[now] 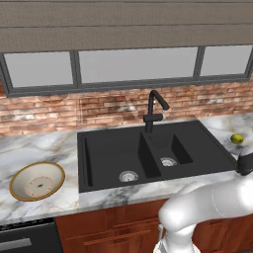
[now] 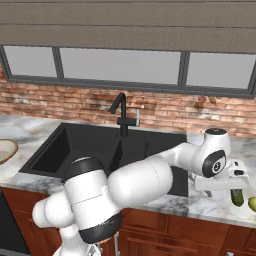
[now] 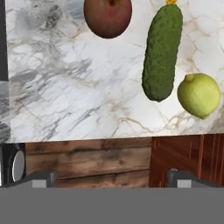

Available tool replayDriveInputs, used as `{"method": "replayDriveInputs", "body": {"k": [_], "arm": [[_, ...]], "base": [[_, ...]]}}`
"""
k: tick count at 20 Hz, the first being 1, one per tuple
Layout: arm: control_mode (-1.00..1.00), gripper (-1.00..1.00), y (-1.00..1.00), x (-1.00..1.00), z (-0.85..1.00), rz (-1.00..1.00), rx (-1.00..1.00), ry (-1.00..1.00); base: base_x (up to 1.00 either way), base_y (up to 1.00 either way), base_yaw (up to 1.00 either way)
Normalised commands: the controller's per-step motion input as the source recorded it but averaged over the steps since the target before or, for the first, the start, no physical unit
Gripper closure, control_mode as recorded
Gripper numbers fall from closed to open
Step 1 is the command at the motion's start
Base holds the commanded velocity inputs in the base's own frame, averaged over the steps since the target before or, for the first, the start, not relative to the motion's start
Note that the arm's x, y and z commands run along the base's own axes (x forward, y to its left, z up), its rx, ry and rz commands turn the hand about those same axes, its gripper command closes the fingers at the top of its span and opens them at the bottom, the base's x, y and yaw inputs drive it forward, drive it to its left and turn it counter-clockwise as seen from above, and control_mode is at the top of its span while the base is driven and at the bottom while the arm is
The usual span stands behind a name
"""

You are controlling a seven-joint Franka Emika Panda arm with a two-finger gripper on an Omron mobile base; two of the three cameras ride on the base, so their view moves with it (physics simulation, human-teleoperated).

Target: There is a mixed pile of frozen fruits and vegetables on the counter. Locate all the frozen vegetables and place the items in a bowl on the counter. Take all the frozen fruits and defrost them in a running sink.

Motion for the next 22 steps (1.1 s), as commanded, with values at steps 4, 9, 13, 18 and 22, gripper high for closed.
{"method": "replayDriveInputs", "body": {"k": [4,9,13,18,22], "arm": [[-1.00,-1.00,-0.15,0.20,-0.14,0.02,0.00,0.00],[-1.00,-1.00,-0.26,0.18,-0.23,0.01,0.00,0.00],[-1.00,-1.00,-0.24,0.20,-0.27,0.02,0.00,0.00],[-1.00,-1.00,-0.19,0.26,-0.23,0.01,0.00,0.00],[-1.00,-1.00,-0.23,0.23,-0.19,0.01,0.00,0.00]], "base": [[0.00,0.00,0.00],[0.00,0.00,0.00],[0.00,0.00,0.00],[0.00,0.00,0.00],[0.00,0.00,0.00]]}}
